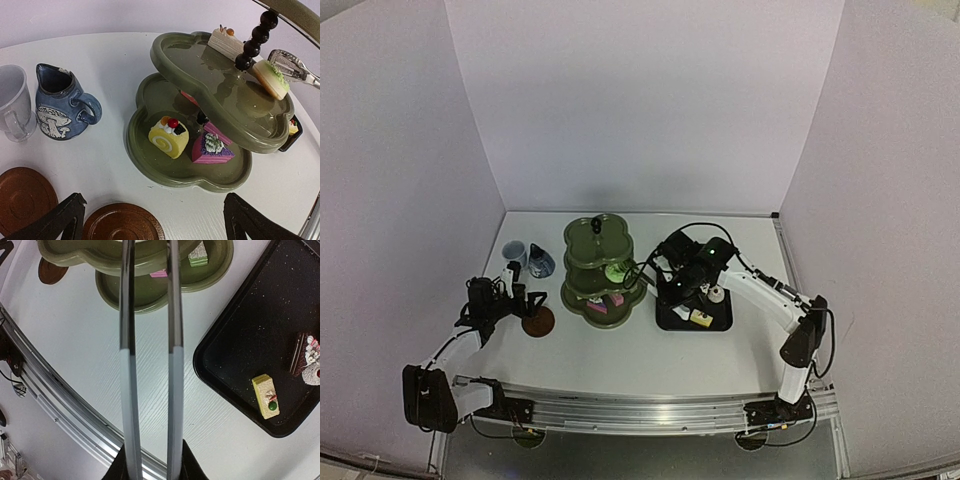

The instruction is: Serve the afternoon tea

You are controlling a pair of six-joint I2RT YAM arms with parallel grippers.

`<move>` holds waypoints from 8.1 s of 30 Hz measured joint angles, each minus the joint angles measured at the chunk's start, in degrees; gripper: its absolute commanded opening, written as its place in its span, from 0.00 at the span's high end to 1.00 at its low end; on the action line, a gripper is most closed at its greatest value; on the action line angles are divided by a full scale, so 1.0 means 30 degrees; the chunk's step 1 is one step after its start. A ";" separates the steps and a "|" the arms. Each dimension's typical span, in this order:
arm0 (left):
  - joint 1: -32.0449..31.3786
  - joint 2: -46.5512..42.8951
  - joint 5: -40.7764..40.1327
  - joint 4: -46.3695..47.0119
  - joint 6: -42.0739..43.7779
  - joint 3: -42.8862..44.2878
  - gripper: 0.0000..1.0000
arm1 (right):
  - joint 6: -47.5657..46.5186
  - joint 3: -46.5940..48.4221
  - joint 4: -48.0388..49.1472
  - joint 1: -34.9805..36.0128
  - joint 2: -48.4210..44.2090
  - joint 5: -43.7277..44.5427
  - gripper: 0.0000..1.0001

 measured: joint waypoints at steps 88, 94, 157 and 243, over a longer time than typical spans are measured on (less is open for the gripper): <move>0.0000 0.0007 0.0146 0.0000 0.0315 -0.0001 0.03 | 0.5101 -0.7187 -0.0199 -0.7519 -0.2053 0.4229 0.72; 0.0000 0.0007 0.0146 0.0000 0.0315 0.0000 0.03 | 0.4877 -0.6471 -0.0938 -0.7519 -0.1803 0.4508 0.72; 0.0000 -0.0459 0.0121 0.0153 0.0322 -0.0124 0.03 | 0.1708 -0.3688 -0.2801 0.0856 -0.7608 0.1818 1.00; 0.0000 -0.0896 0.0108 0.0131 0.0832 -0.0248 0.03 | -0.1938 0.3351 -0.0315 0.5636 0.1387 0.9397 0.75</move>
